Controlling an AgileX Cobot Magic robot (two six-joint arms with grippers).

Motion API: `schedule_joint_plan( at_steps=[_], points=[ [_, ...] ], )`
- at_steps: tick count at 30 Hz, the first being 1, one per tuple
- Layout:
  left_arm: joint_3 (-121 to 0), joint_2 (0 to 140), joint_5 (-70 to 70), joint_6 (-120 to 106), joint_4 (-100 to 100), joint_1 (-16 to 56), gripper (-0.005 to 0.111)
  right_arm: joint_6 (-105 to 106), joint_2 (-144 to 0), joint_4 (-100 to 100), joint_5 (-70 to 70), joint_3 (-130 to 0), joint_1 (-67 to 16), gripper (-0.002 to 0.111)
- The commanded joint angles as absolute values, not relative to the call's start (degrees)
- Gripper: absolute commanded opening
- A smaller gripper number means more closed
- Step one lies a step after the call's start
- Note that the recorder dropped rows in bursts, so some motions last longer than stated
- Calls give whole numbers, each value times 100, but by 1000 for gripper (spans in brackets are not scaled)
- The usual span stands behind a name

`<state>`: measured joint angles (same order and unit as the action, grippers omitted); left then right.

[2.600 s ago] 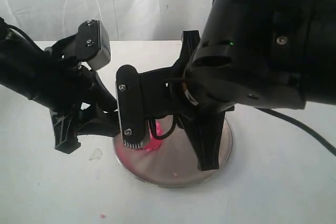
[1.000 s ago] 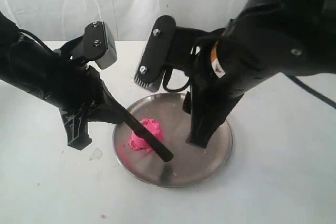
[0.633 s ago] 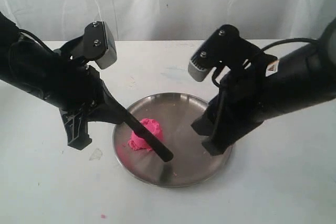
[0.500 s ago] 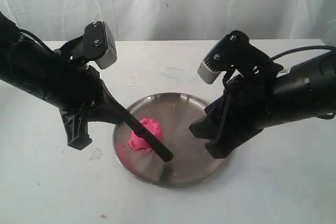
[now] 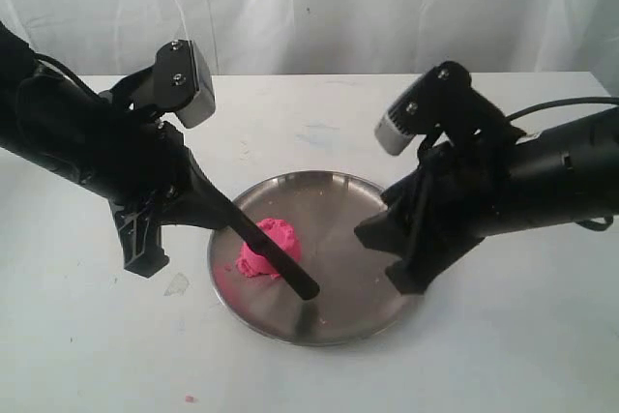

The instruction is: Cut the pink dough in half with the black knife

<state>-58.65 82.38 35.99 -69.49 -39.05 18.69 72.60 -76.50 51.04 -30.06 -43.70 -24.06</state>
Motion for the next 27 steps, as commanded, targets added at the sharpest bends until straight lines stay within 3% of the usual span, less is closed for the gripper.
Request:
schedule_joint_plan(
  at_steps=[1, 10, 27],
  points=[
    [-5881, 8212, 3745, -6907, -4153, 1875, 0, 8544, -8082, 5724, -3453, -4340, -2384, 46],
    [-5881, 8198, 3870, -6907, -4236, 1875, 0, 10029, -8837, 7077, -4221, -4340, -2384, 46],
    [-5881, 8131, 4027, -6941, -4412, 1875, 0, 10743, -9153, 7500, -4091, -4340, -2384, 46]
  ],
)
